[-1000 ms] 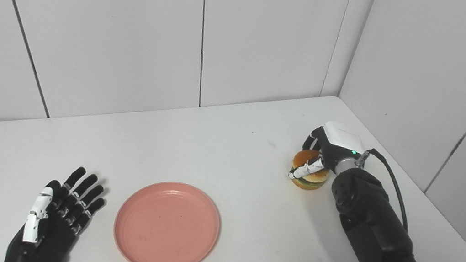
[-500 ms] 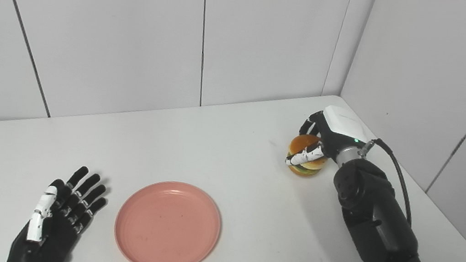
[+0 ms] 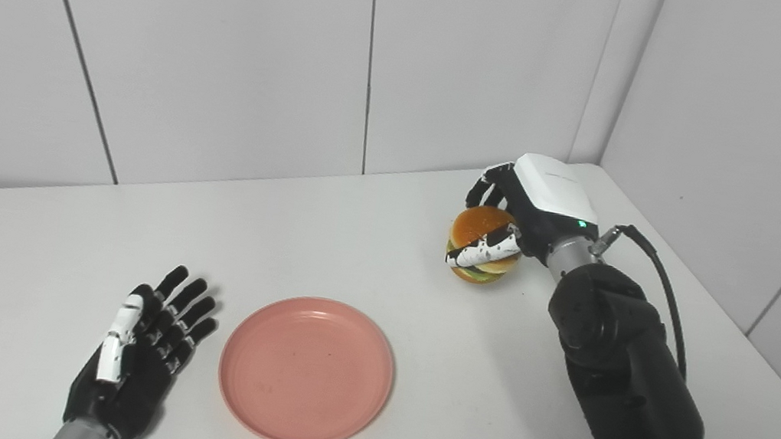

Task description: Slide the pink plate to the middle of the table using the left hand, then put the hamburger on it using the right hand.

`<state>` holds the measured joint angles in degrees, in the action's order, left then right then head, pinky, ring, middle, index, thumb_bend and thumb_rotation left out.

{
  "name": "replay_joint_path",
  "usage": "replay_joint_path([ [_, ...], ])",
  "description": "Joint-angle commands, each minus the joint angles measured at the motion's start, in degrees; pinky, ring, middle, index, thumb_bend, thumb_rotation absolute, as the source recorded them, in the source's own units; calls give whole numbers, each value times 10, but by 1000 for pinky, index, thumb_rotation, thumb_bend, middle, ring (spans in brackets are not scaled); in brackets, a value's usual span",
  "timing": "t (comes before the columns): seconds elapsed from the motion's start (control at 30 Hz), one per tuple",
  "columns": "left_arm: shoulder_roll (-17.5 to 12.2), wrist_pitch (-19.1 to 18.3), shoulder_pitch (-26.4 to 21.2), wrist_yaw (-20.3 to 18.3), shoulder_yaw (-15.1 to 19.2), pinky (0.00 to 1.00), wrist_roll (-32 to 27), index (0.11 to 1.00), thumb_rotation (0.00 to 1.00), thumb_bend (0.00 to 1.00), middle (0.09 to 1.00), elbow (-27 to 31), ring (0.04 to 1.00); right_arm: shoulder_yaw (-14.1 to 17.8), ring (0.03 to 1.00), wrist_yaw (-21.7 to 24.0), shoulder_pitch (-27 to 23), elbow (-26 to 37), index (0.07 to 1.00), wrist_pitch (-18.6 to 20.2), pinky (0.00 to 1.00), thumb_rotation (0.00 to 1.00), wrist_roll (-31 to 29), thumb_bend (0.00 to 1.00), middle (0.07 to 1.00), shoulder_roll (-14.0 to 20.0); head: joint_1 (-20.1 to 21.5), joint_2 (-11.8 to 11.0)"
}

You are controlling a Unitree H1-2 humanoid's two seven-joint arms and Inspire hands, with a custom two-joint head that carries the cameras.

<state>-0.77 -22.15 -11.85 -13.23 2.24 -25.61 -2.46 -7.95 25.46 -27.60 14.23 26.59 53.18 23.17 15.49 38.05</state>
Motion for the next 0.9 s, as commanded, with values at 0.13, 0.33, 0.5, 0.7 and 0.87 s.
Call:
replay_joint_path([
  [0.13,21,-18,-4,29,-8,909,16,920,1000,321,919,9,915,-40,329,6,-44,23,486,-15,246,132,6,513,420,-25,-55,10],
  [0.33,43,-18,-7,49,-14,883,28,910,1000,333,907,8,896,-71,288,7,-49,23,484,-24,202,126,-6,514,377,-46,-95,17],
  [0.5,55,-12,-11,56,-17,871,36,901,1000,339,898,4,887,-101,295,3,-45,14,485,-32,208,125,-11,514,393,-74,-128,27],
  [0.7,65,-5,-17,61,-22,890,52,900,1000,350,897,-6,889,-128,336,4,-37,-1,486,-35,239,129,-10,514,429,-94,-146,33],
  [0.87,70,-3,-20,61,-24,879,57,898,1000,347,897,-7,886,-142,292,5,-29,-8,486,-40,208,128,-20,515,388,-102,-153,37],
])
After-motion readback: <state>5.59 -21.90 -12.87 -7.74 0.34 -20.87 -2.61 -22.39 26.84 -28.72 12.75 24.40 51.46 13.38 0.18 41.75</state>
